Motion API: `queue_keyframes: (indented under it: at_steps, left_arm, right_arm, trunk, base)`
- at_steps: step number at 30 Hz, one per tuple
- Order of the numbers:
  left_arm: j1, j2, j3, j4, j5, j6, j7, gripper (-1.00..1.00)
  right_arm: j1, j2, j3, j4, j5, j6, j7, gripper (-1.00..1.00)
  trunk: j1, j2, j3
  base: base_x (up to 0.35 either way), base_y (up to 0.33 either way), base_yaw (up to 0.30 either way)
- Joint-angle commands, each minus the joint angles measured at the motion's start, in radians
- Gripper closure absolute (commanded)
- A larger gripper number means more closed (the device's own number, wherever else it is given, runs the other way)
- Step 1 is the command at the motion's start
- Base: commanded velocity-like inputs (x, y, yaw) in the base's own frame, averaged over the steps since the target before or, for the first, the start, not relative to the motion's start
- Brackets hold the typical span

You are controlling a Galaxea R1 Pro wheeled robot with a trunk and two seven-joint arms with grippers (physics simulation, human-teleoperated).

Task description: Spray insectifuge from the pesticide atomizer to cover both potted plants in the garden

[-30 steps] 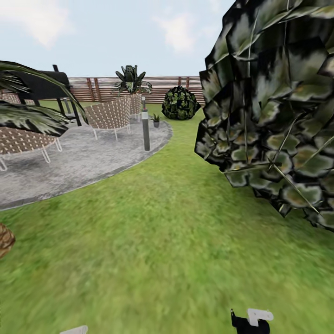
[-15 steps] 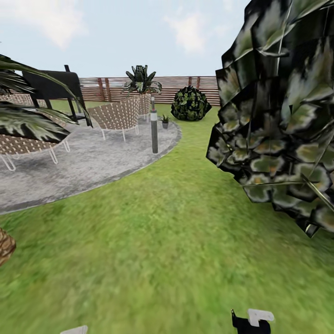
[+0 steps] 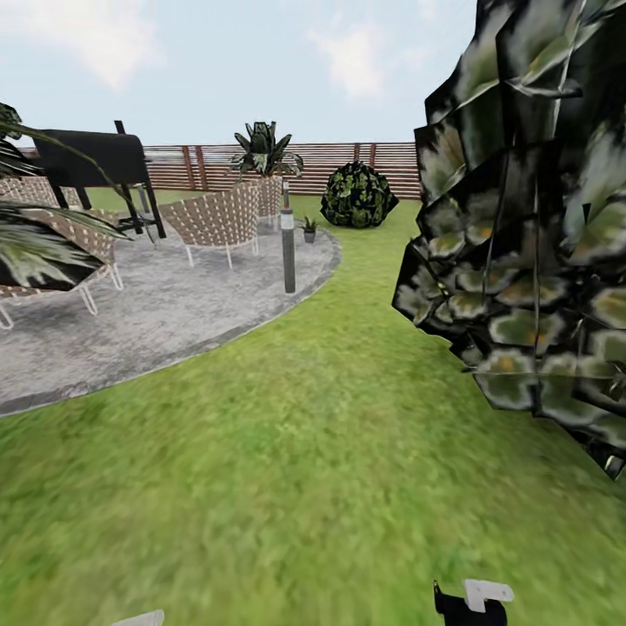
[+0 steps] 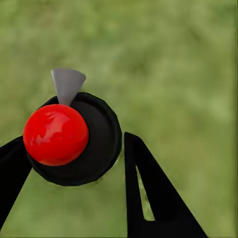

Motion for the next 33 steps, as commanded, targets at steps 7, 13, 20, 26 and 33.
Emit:
queue_keyframes:
  at_steps: [7,13,20,26,33]
  left_arm:
    - [-0.001,0.0,0.002,0.001,0.003,-0.004,-0.001,1.0]
    - [-0.001,0.0,0.002,0.001,0.003,-0.004,0.0,1.0]
    - [-0.001,0.0,0.002,0.001,0.003,-0.004,0.0,1.0]
    - [-0.001,0.0,0.002,0.001,0.003,-0.004,-0.001,1.0]
    - [-0.001,0.0,0.002,0.001,0.003,-0.004,0.0,1.0]
  right_arm:
    - [0.0,0.0,0.008,0.001,-0.009,-0.003,-0.002,-1.0]
    - [0.0,0.002,0.008,0.001,-0.009,-0.003,-0.002,-1.0]
    - [0.0,0.002,0.008,0.001,-0.01,-0.003,-0.002,-1.0]
    - [0.0,0.002,0.008,0.001,-0.011,-0.002,-0.002,-1.0]
    - [0.0,0.001,0.008,0.001,-0.011,-0.001,-0.002,-1.0]
  trunk:
    - [0.0,0.0,-0.001]
    - [0.0,0.0,-0.001]
    - [0.0,0.0,-0.001]
    - [0.0,0.0,-0.001]
    - [0.0,0.0,-0.001]
  base:
    - [0.339,0.0,0.0]
    - [0.339,0.0,0.0]
    - [0.34,0.0,0.0]
    - [0.34,0.0,0.028]
    - [0.339,0.0,0.151]
